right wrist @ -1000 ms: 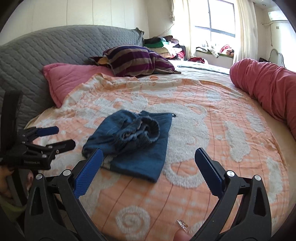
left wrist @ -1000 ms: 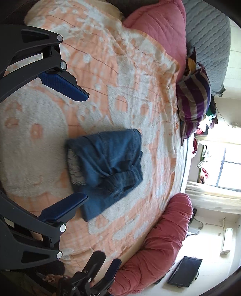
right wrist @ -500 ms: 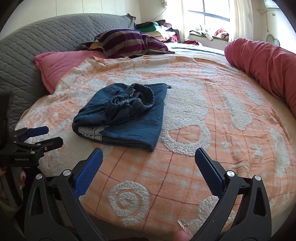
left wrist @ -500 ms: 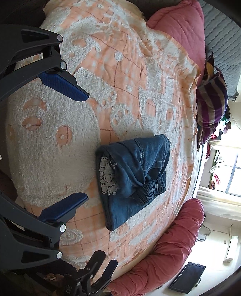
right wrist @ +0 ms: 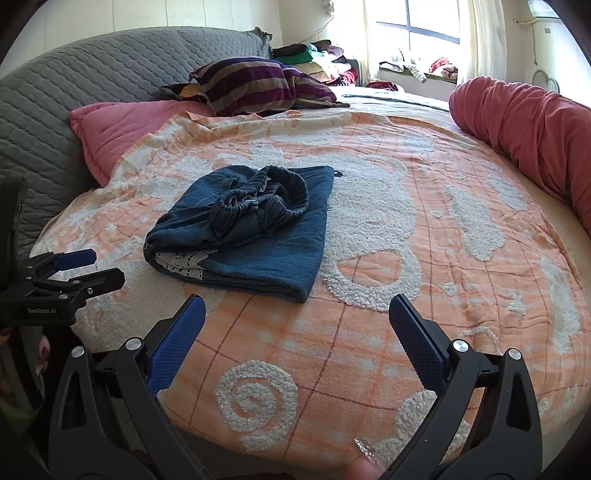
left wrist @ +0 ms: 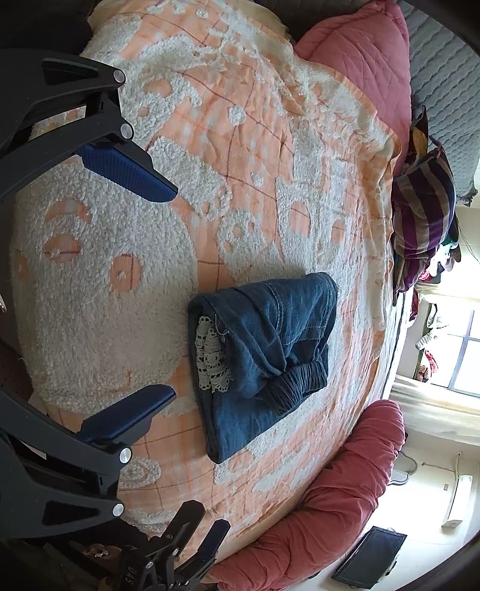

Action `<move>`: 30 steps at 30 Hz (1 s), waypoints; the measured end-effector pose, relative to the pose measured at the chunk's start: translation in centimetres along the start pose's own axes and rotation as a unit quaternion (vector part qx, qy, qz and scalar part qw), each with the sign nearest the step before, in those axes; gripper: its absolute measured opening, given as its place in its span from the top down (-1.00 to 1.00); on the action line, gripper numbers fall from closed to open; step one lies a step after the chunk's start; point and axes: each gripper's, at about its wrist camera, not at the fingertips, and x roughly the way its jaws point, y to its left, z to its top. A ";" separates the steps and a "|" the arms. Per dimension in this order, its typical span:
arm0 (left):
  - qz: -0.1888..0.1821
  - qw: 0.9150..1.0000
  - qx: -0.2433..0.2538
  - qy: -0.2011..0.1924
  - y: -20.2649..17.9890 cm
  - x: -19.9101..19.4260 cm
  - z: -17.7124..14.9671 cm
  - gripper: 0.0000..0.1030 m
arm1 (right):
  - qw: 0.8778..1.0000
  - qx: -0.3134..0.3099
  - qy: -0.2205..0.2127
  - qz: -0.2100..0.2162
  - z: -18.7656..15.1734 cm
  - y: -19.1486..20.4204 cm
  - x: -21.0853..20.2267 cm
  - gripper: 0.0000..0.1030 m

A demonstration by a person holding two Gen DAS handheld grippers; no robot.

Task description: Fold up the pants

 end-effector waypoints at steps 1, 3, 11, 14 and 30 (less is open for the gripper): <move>0.002 1.000 0.000 -0.001 0.0 0.0 0.0 -0.91 | 1.000 0.000 0.001 0.001 0.0 0.0 0.0 -0.82; 0.003 1.000 0.000 0.000 0.0 0.0 0.1 -0.91 | 1.000 0.000 0.000 -0.001 0.0 0.0 0.0 -0.82; 0.003 1.000 -0.001 -0.001 0.1 -0.1 0.1 -0.91 | 1.000 0.000 0.001 -0.001 0.0 0.0 0.1 -0.82; 0.003 1.000 -0.001 -0.001 0.1 -0.1 0.2 -0.91 | 1.000 -0.001 0.001 0.000 0.0 0.0 0.1 -0.82; 0.007 1.000 0.001 -0.001 0.0 -0.3 0.3 -0.91 | 1.000 -0.001 0.001 0.000 0.0 -0.1 0.1 -0.82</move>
